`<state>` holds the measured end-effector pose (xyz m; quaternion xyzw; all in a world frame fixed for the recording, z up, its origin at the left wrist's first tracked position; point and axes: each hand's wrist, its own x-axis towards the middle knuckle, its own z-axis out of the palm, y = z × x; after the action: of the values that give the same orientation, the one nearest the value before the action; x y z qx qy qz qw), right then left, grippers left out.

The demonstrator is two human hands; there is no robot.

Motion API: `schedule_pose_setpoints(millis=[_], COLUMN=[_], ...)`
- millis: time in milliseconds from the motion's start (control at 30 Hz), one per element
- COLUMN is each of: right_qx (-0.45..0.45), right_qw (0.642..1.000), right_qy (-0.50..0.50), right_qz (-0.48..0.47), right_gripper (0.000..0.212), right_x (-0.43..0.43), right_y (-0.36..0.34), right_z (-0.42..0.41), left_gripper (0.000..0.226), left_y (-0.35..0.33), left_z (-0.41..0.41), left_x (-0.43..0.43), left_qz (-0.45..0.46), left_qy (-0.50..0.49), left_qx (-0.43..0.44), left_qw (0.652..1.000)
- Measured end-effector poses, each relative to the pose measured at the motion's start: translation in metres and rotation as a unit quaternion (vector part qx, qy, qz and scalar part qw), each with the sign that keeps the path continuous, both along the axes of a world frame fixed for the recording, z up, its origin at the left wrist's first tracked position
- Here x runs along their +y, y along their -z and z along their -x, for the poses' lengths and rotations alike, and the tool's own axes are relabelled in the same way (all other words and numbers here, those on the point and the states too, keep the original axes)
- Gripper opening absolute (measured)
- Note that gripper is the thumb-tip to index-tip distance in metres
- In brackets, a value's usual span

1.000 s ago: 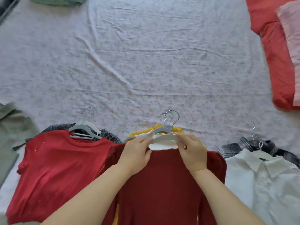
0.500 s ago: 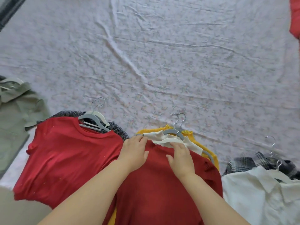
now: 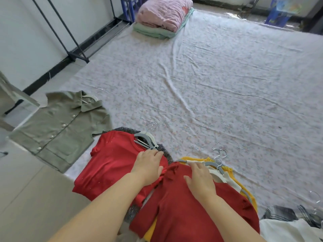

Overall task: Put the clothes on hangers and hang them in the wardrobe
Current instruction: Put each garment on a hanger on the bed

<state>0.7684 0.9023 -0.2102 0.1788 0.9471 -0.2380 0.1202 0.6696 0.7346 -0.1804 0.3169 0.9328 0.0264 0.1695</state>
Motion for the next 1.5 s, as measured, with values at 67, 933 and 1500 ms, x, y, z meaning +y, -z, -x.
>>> schedule_pose_setpoints(millis=[67,933,1500], right_qx=[0.008,-0.029,-0.077], right_qw=[1.0,0.997,0.987], right_qy=[-0.021,0.05,0.118], right_qz=[-0.005,-0.056,-0.072], right_gripper=[0.047,0.051,0.039], right_x=[-0.027,-0.246,-0.143], right_y=[-0.012,-0.008,0.189], right_z=[0.011,0.115,0.248], left_gripper=[0.055,0.058,0.056], left_y=[-0.012,0.009,0.195], left_z=[0.004,0.133,0.252], left_x=[-0.033,-0.28,-0.182], left_qz=[-0.004,-0.03,-0.011], left_qy=[-0.025,0.041,0.088], left_qx=[0.006,-0.005,-0.054], left_qw=[1.0,0.999,0.995])
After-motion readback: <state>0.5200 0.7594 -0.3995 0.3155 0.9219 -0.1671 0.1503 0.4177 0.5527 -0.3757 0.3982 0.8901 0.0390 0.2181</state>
